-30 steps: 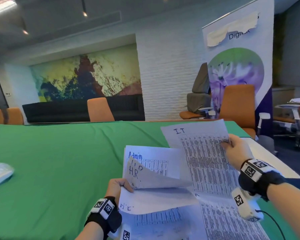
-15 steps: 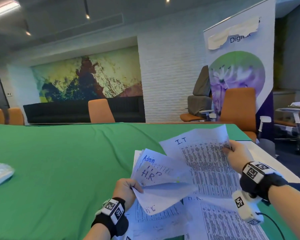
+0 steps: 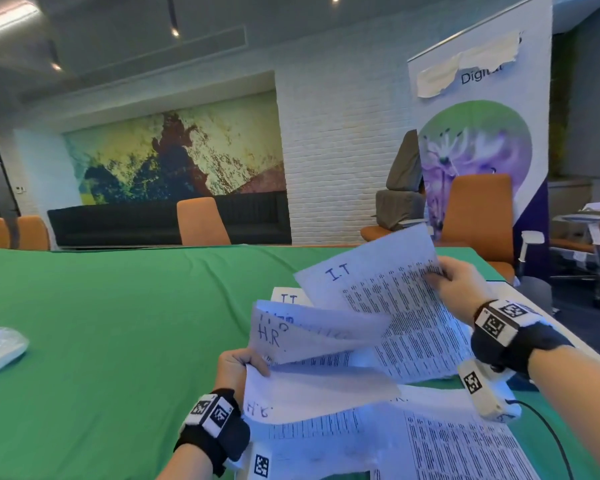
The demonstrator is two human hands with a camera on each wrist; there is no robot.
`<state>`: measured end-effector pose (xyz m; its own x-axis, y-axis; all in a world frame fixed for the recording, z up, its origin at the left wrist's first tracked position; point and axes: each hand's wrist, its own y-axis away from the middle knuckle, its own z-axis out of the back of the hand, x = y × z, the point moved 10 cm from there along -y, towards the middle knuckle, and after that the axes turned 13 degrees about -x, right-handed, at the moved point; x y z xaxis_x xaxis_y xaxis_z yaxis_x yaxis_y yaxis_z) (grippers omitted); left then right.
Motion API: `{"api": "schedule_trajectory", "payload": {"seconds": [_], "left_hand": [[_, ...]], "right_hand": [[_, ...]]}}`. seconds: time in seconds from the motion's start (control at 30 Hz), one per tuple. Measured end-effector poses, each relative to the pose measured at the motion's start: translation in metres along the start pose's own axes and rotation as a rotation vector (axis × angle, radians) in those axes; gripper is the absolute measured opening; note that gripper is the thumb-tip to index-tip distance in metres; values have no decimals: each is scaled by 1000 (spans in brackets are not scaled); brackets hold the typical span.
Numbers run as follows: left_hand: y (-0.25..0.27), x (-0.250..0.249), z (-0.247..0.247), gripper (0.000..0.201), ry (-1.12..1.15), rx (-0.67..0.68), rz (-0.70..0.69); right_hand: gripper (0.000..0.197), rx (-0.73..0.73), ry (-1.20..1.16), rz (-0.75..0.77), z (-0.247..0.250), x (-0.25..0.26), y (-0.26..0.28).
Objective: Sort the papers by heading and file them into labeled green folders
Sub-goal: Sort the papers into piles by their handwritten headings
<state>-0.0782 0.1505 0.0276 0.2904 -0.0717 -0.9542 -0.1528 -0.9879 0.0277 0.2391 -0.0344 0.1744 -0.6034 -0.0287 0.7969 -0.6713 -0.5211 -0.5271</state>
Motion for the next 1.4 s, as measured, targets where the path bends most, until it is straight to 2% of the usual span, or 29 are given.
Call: {"api": "schedule_trajectory", "payload": {"seconds": [0.1,0.17,0.2,0.27,0.33,0.4,0.5,0.6,0.67,0.77,0.8,0.87,0.93,1.07,1.13,1.2,1.27,1.4], "left_hand": [[-1,-17,9,29,21,-51,-59],[3,-31,10,46,32,-47,-117],[5,-38,9,54,41,-35,-150],[7,-48,8,61,59,-18,-214],[7,-54,9,50,81,-15,-301],[8,-55,6,32,113,-18,-350],[6,-46,-4,29,153,15,-348],[6,-44,-14,14,182,50,-361],[6,-41,-15,15,175,57,-352],[8,-43,-13,17,170,57,-351],[6,-43,-12,24,169,52,-348],[-4,-38,-7,53,116,27,-339],[-9,-31,-7,62,36,30,-320],[-4,-28,-16,61,-39,48,-307],[-1,-31,-23,62,-3,71,-302],[2,-34,-28,64,49,94,-291],[5,-34,-29,62,59,104,-292],[14,-33,-37,26,29,172,-301]], "right_hand": [[23,-88,-191,-24,1,15,-8],[24,-150,-258,-84,5,10,-9],[22,-140,-200,-101,4,5,-6],[18,-30,-18,-115,-10,-8,3],[20,133,86,-106,-32,-20,16],[24,207,19,-138,-47,-27,28],[20,209,-45,-208,-61,-33,43],[19,247,-98,-326,-78,-48,59],[19,255,-113,-385,-83,-58,64],[22,161,-60,-372,-77,-66,56],[23,131,-26,-365,-74,-68,53],[21,154,-4,-380,-74,-71,52],[21,239,-63,-416,-84,-70,57],[26,309,-148,-443,-96,-61,63],[20,356,-221,-446,-103,-56,67],[16,353,-316,-437,-106,-51,65],[22,330,-395,-435,-105,-49,64],[26,397,-402,-442,-108,-49,72]]}}
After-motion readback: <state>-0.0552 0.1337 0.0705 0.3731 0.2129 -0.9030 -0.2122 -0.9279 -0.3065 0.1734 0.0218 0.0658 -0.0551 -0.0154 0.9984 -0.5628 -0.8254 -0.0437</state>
